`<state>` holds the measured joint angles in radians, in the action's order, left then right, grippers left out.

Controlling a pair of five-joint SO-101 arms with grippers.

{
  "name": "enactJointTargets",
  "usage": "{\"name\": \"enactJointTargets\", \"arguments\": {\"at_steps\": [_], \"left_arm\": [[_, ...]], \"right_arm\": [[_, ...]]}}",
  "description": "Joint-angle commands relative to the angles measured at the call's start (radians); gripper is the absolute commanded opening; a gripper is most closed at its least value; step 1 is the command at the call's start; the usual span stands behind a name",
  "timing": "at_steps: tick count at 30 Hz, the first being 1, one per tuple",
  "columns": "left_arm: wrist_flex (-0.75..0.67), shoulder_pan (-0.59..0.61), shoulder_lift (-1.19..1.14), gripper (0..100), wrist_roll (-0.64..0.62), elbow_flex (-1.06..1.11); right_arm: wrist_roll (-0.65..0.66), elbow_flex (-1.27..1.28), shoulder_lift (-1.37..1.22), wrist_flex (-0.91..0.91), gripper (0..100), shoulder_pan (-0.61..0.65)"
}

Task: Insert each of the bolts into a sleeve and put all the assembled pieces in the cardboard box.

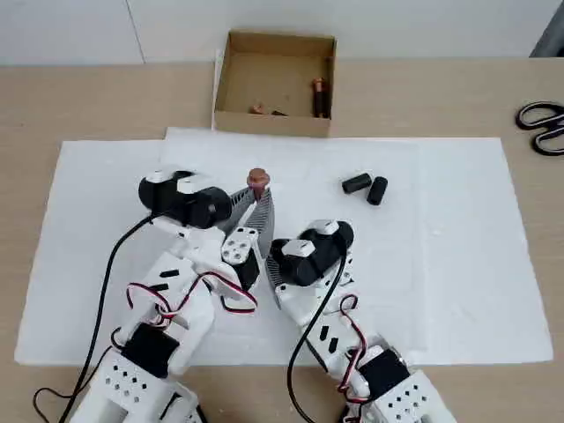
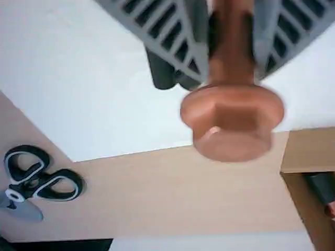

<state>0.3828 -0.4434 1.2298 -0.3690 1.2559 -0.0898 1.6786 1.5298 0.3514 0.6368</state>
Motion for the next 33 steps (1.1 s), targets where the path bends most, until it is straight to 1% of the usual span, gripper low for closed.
{"name": "enactJointTargets", "arguments": {"at_steps": [1, 5, 13, 18, 25, 33], "left_arm": [[-0.034, -0.002, 0.020, 0, -0.011, -0.005], [-0.029, -0.002, 0.021, 0, -0.011, -0.004], [-0.031, -0.003, 0.021, 0, -0.014, 0.039], [-0.029, -0.003, 0.021, 0, -0.081, 0.039], [-0.028, -0.031, 0.021, 0, -0.081, 0.053], [-0.015, -0.028, 0.021, 0, -0.080, 0.061]], "right_arm": [[-0.012, -0.005, -0.002, -0.025, 0.4, 0.007], [-0.044, -0.015, -0.002, -0.024, 0.4, 0.007], [-0.046, -0.023, -0.002, -0.031, 0.4, 0.010], [-0.043, -0.017, -0.002, -0.068, 0.4, 0.048], [-0.043, -0.017, -0.002, -0.076, 0.4, 0.050], [-0.041, -0.018, -0.002, -0.076, 0.4, 0.045]]}}
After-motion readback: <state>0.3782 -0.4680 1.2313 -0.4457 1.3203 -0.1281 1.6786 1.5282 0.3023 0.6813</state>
